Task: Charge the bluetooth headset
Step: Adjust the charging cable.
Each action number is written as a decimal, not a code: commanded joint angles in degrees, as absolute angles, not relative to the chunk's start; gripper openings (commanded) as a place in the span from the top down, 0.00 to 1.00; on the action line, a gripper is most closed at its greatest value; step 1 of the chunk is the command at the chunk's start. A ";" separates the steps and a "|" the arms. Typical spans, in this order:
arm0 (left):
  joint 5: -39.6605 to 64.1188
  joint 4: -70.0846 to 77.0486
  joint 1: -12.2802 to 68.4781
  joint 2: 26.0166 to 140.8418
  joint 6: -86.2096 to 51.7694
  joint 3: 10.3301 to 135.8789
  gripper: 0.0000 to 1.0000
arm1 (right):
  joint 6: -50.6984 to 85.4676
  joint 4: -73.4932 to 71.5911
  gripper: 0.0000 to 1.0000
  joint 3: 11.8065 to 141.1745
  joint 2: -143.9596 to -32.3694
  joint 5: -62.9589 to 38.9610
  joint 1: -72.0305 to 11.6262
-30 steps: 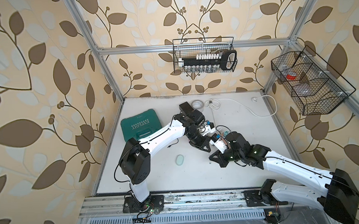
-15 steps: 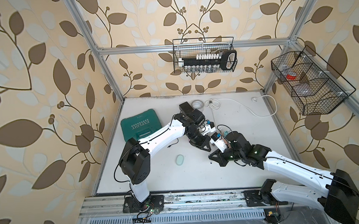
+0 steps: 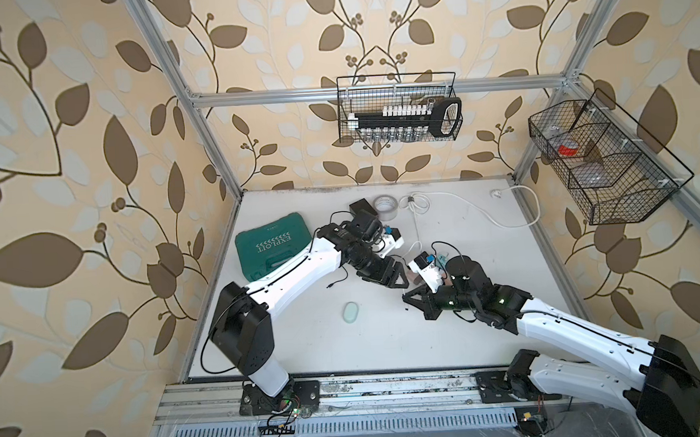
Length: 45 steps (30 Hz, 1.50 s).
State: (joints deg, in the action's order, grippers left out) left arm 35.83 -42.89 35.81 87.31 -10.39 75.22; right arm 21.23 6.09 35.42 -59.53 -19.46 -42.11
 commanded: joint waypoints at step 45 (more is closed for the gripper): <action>36.65 32.56 38.67 59.45 -45.53 32.67 0.56 | 49.12 -31.36 0.94 27.46 -52.82 -13.84 -42.01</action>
